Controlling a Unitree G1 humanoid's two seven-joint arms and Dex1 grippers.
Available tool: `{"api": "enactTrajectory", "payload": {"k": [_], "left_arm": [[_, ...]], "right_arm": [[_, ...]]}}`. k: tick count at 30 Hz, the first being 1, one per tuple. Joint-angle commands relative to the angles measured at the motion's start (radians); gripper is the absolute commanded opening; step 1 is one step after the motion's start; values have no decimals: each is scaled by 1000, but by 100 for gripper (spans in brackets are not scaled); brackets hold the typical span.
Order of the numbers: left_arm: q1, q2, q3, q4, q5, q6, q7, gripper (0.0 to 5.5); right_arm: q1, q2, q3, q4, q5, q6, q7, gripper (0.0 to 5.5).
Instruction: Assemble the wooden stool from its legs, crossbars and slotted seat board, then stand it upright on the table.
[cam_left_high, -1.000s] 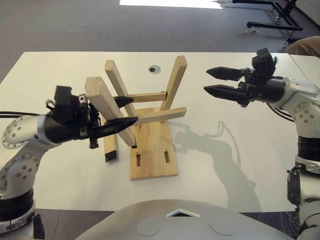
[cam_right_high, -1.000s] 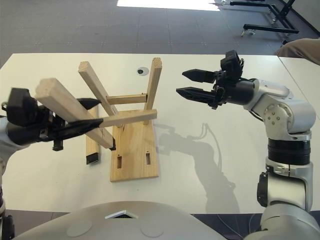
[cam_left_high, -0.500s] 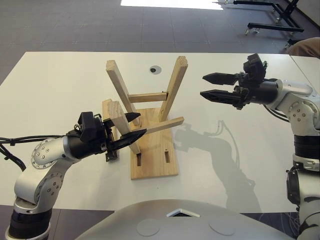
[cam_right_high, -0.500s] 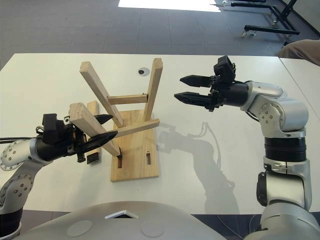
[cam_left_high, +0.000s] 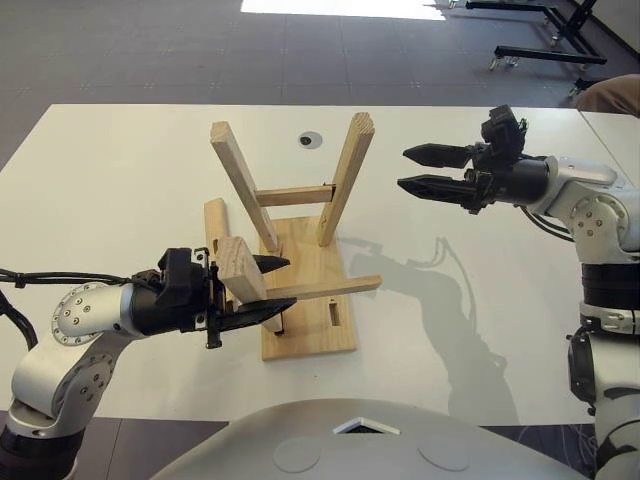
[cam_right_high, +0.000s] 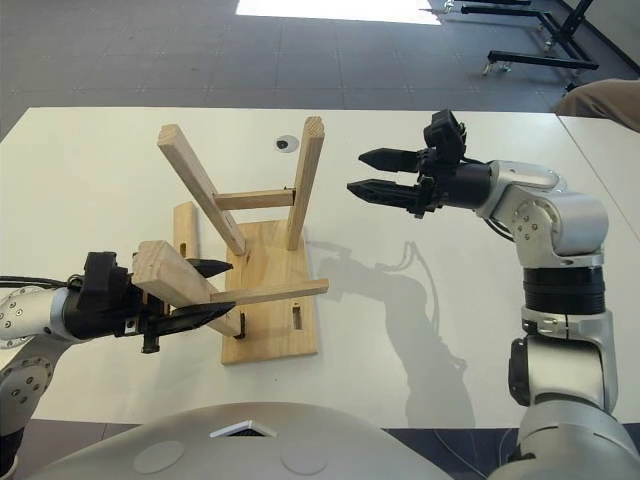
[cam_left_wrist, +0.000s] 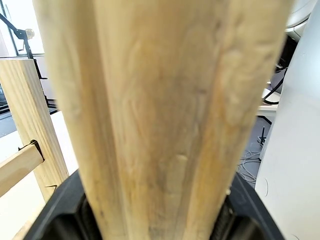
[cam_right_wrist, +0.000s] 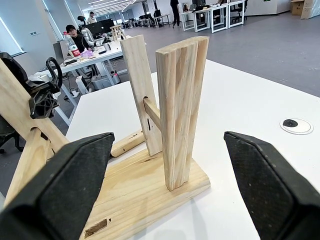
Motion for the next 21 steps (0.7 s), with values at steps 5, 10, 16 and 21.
{"api": "enactTrajectory", "payload": {"k": [5,10,16,21], "left_arm": [[35,47,-28,27,28,35,-12,204],[34,39,-84,31,112,-1,29,204],[54,26,-58,-18,139,-40,108,204],[107,51,-39,-23,135,-36,99,204]], "right_arm": [[-33,1,5,11,-24,-9,15,404],[-33,4,9,5,-23,-7,18,404],[-26,-4,15,-4,-20,6,26,404],[-37,-4,26,-4,-22,20,33,404]]}}
